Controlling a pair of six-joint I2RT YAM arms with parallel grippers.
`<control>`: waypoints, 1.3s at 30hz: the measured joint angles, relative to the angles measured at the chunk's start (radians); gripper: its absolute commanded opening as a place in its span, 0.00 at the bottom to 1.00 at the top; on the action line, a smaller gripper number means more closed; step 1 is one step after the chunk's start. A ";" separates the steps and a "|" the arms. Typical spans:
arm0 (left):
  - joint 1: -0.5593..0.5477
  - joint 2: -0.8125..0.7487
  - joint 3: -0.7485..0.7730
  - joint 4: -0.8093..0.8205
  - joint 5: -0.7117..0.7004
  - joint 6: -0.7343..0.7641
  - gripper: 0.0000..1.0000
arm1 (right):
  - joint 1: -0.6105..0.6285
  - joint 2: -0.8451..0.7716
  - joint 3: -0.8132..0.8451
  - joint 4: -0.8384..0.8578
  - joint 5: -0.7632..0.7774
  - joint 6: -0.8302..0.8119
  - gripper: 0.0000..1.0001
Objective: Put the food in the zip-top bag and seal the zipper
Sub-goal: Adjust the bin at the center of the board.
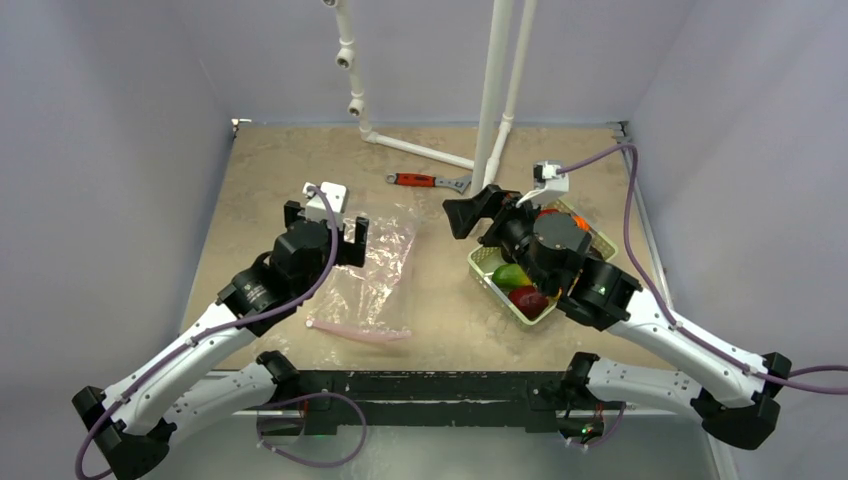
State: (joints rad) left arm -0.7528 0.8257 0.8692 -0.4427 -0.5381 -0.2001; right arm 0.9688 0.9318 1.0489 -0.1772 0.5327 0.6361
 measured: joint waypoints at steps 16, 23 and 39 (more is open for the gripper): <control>0.000 -0.018 0.000 0.000 -0.016 0.000 0.96 | 0.000 0.086 -0.005 -0.147 -0.009 0.058 0.99; 0.000 -0.021 0.000 -0.001 -0.016 -0.001 0.96 | 0.000 0.146 -0.039 -0.170 -0.008 0.086 0.99; 0.000 -0.034 0.000 -0.001 -0.016 -0.001 0.96 | -0.125 0.358 -0.105 -0.211 0.005 0.171 0.92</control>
State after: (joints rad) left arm -0.7528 0.7918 0.8692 -0.4438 -0.5537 -0.2012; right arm 0.8440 1.2896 0.9443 -0.3882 0.5373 0.8066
